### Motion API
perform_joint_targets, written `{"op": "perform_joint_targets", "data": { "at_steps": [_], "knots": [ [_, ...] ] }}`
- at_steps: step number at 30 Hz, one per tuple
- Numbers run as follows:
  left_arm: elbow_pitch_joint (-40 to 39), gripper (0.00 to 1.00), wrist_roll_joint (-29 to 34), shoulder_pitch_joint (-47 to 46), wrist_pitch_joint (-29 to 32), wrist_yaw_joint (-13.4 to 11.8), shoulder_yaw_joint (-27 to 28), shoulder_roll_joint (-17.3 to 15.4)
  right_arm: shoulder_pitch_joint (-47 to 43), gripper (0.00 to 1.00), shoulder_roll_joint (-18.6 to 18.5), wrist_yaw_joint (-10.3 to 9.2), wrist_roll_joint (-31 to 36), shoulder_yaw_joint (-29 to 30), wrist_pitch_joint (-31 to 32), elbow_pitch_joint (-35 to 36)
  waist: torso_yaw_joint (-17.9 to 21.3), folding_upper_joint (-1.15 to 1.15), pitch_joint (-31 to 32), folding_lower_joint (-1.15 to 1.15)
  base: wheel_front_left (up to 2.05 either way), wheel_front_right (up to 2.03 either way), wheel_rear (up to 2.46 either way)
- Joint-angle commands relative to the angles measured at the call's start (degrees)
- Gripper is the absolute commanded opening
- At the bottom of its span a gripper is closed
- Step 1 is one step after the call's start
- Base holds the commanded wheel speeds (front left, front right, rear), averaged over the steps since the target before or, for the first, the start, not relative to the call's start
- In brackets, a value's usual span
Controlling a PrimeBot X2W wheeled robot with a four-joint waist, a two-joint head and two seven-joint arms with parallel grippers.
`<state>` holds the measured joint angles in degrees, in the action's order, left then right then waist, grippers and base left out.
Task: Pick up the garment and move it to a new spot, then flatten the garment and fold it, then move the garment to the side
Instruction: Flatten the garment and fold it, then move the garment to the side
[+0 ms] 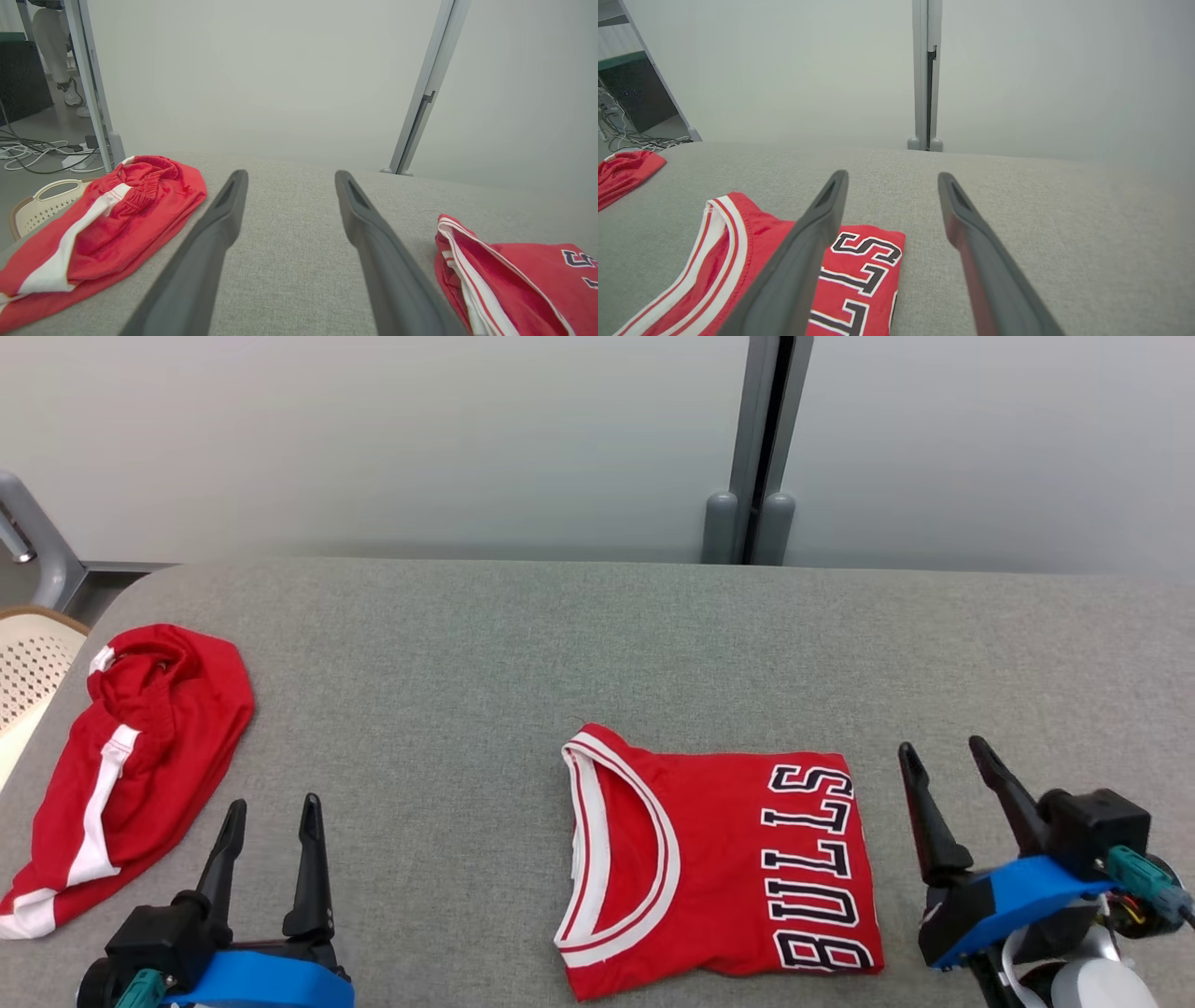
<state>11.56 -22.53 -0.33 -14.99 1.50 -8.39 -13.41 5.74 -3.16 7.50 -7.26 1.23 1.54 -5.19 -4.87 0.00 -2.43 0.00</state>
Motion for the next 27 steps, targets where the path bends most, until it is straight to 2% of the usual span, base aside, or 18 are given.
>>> {"op": "perform_joint_targets", "data": {
  "at_steps": [1,7,27],
  "knots": [
    [0.07,1.00,0.36,0.73,-0.24,-0.06,0.05,-0.12,-1.16,1.00,-0.19,0.00,-0.74,0.54,-0.73,-0.12,0.42,0.00,0.71,0.00,0.00,0.00,0.00],
    [1.87,1.00,0.46,2.42,0.52,0.05,-1.10,-0.63,-4.25,1.00,0.27,0.01,-2.43,4.72,-2.16,-1.25,2.75,0.00,3.19,0.00,0.00,0.00,0.00],
    [1.24,1.00,-1.07,3.78,2.51,-1.47,-1.07,-1.35,-4.98,1.00,0.27,0.00,-4.48,4.01,-0.23,-2.77,5.13,0.00,3.12,0.00,0.00,0.00,0.00]
  ]
}}
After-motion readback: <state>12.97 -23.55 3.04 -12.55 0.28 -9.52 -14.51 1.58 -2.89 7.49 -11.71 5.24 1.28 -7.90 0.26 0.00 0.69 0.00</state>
